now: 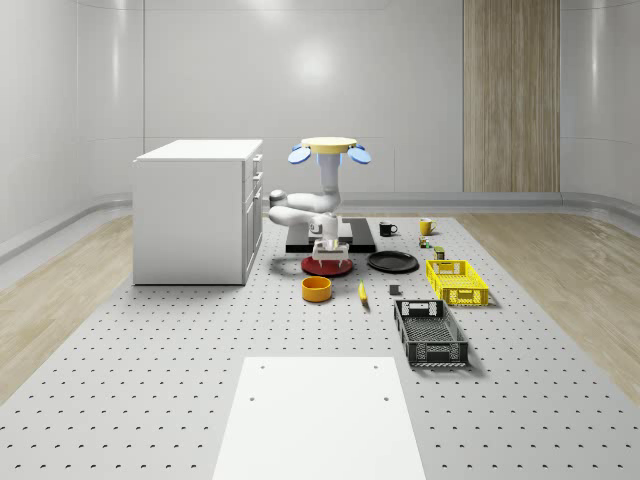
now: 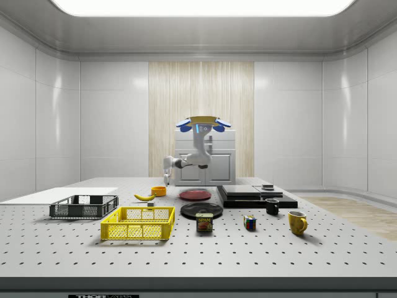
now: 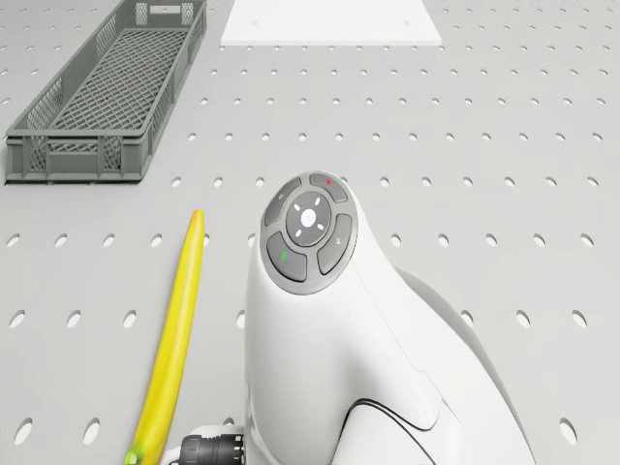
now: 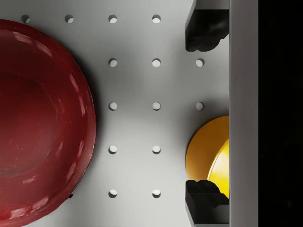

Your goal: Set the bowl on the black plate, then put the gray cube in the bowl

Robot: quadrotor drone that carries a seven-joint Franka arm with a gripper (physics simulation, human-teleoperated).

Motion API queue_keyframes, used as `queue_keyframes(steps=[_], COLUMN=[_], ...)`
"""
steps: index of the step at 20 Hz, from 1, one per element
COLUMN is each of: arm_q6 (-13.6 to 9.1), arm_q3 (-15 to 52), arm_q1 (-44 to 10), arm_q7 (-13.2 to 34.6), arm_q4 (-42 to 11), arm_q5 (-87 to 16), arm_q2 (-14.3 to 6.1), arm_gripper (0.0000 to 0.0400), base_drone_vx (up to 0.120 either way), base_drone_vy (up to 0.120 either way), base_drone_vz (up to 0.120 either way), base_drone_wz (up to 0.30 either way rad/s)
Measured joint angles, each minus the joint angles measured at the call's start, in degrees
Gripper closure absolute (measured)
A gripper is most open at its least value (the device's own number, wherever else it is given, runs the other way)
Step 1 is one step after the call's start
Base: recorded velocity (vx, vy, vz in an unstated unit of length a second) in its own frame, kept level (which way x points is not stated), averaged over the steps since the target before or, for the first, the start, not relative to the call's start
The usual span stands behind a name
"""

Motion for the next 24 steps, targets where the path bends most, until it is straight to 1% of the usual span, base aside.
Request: queue_keyframes(steps=[14,17,24], arm_q6=[0.83,1.23,3.06], arm_q3=[0.13,-0.51,-4.55], arm_q1=[-0.19,-0.28,0.07], arm_q7=[0.15,0.16,-0.75], arm_q4=[0.04,0.15,1.01], arm_q5=[0.36,-0.2,-3.91], arm_q2=[-0.89,-1.1,-1.66], arm_gripper=[0.0,0.0,0.0], base_drone_vx=[0.12,0.0,0.0], base_drone_vy=[0.0,0.0,0.0], base_drone_vz=[0.0,0.0,0.0], base_drone_wz=[0.0,0.0,0.0])
